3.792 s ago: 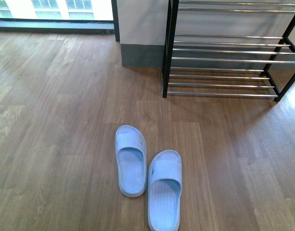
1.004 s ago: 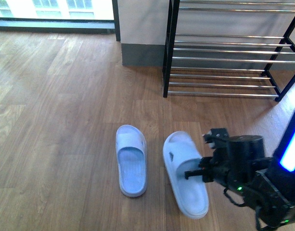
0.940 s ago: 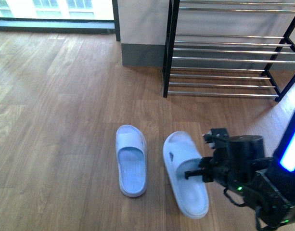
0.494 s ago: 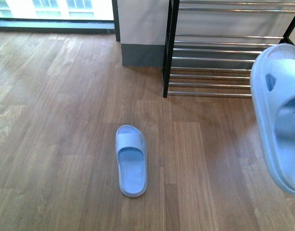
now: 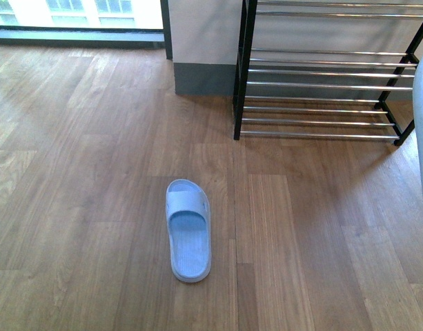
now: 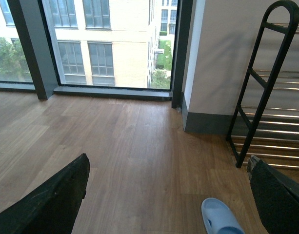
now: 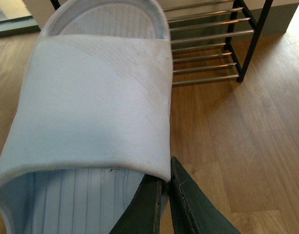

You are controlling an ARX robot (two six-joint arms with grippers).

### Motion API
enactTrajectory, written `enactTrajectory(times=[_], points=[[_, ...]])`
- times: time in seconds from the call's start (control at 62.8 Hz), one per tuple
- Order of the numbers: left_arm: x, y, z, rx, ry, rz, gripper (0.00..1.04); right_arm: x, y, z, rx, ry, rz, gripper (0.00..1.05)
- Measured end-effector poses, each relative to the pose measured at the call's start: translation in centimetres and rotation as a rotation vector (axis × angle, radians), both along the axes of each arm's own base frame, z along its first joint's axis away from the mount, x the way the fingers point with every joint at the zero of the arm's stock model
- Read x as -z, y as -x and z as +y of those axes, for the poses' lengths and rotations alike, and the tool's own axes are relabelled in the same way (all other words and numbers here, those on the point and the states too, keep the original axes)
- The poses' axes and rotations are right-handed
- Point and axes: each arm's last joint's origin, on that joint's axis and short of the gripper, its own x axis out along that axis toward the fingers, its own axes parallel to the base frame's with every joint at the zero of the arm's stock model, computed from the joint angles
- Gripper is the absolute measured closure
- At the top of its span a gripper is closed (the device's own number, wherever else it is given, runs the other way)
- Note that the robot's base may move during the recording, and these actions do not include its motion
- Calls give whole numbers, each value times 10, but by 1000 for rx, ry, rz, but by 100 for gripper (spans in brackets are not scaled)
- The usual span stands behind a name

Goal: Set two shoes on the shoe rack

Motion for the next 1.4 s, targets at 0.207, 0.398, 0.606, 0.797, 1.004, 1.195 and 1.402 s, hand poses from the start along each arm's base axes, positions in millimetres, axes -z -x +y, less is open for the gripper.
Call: enactTrajectory(times=[0.207,0.398,0.606,0.797,1.004,1.195,1.402], points=[[0,0,0,-3,0,0,9,0,0,0,-2,-3,-1,103],[0,0,0,-2,0,0,9,0,0,0,2,-4,-1,103],[0,0,0,-2,0,0,9,0,0,0,3,-4,-1,103],[0,0,0,0,0,0,9,0,0,-1,11,-3,2,103],[0,0,0,0,0,0,9,0,0,-1,9,-3,1,103],[21,-13,-4,-228,41,570,9,0,0,-1,5,-5,0,103],[68,-47,-10,-251,72,753,9,0,0,-1,6,-5,0,103]])
